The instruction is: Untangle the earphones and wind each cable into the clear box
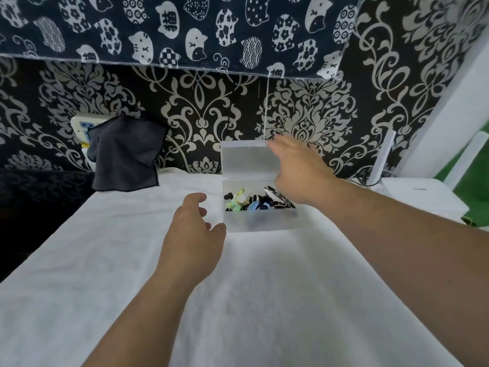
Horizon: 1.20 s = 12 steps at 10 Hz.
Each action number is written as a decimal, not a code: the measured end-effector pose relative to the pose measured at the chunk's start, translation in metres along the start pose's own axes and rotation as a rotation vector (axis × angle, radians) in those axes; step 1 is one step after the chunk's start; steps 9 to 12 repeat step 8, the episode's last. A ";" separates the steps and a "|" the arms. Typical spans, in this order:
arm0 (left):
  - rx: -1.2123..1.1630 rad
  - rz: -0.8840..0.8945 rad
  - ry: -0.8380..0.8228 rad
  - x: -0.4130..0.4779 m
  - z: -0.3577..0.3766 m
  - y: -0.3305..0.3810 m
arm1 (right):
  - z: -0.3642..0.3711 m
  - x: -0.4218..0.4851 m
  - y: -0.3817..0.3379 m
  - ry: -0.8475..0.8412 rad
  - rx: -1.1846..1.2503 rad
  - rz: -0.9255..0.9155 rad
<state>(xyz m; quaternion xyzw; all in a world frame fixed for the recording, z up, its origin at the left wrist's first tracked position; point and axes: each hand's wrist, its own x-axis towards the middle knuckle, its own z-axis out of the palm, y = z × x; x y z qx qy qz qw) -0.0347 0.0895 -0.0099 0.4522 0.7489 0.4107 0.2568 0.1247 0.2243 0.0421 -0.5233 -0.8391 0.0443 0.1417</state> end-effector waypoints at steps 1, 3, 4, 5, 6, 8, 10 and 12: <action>0.000 0.016 0.001 0.003 0.003 0.000 | 0.004 -0.019 -0.002 0.128 -0.050 0.018; 0.135 0.187 -0.085 0.001 0.014 -0.004 | 0.046 -0.065 0.002 -0.045 -0.014 -0.038; 0.352 0.329 -0.119 0.004 0.024 -0.011 | 0.057 -0.075 0.005 -0.017 0.025 -0.038; 0.508 0.365 -0.181 0.003 0.034 -0.017 | 0.066 -0.084 0.006 -0.022 0.069 -0.013; 0.586 0.338 -0.216 0.002 0.038 -0.018 | 0.072 -0.090 0.002 -0.050 0.068 -0.017; 0.504 0.304 -0.182 -0.001 0.035 -0.013 | 0.054 -0.091 0.006 -0.134 0.267 0.046; 0.504 0.304 -0.182 -0.001 0.035 -0.013 | 0.054 -0.091 0.006 -0.134 0.267 0.046; 0.504 0.304 -0.182 -0.001 0.035 -0.013 | 0.054 -0.091 0.006 -0.134 0.267 0.046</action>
